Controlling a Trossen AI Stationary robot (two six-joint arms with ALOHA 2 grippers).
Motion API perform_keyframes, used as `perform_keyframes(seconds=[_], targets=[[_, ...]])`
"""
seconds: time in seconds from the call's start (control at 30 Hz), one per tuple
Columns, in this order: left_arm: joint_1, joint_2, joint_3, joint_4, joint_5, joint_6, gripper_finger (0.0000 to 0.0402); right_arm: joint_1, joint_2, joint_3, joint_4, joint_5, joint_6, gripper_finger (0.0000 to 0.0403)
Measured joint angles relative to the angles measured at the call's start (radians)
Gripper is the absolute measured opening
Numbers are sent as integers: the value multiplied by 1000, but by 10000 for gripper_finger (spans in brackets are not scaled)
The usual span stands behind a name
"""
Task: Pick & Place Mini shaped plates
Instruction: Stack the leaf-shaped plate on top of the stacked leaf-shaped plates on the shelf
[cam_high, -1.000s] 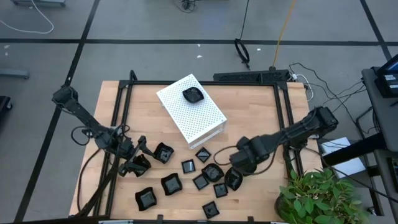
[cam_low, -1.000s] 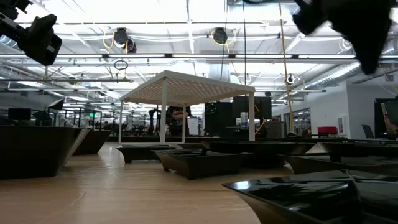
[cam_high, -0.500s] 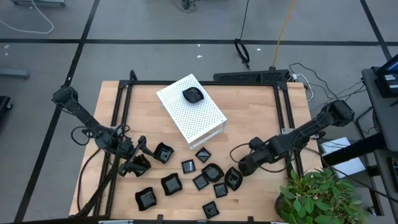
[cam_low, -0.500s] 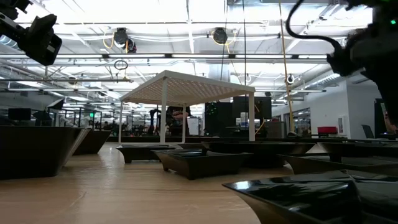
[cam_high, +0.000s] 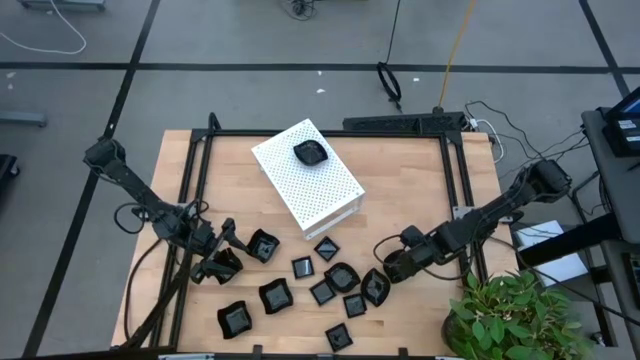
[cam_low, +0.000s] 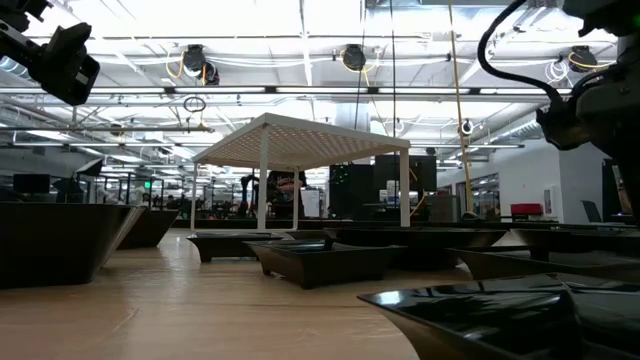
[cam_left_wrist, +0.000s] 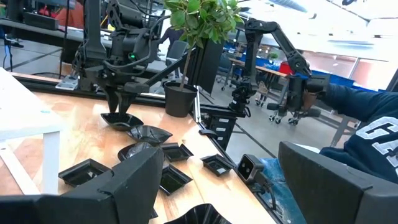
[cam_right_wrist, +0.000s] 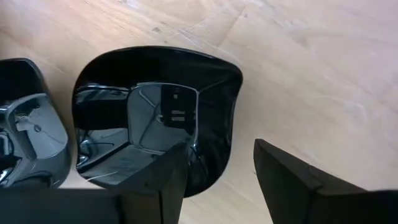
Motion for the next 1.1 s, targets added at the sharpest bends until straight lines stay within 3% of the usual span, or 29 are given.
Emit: perform_keyframes(seconds=[0.2,0.8,1.1], targets=[[0,0,0,0,0,0,324,0,0,-38,55,-1,0,151],[0,0,0,0,0,0,324,0,-13,-44,61,-27,-24,11],[0,0,0,0,0,0,324,-1,-80,-44,55,83,-62,1]])
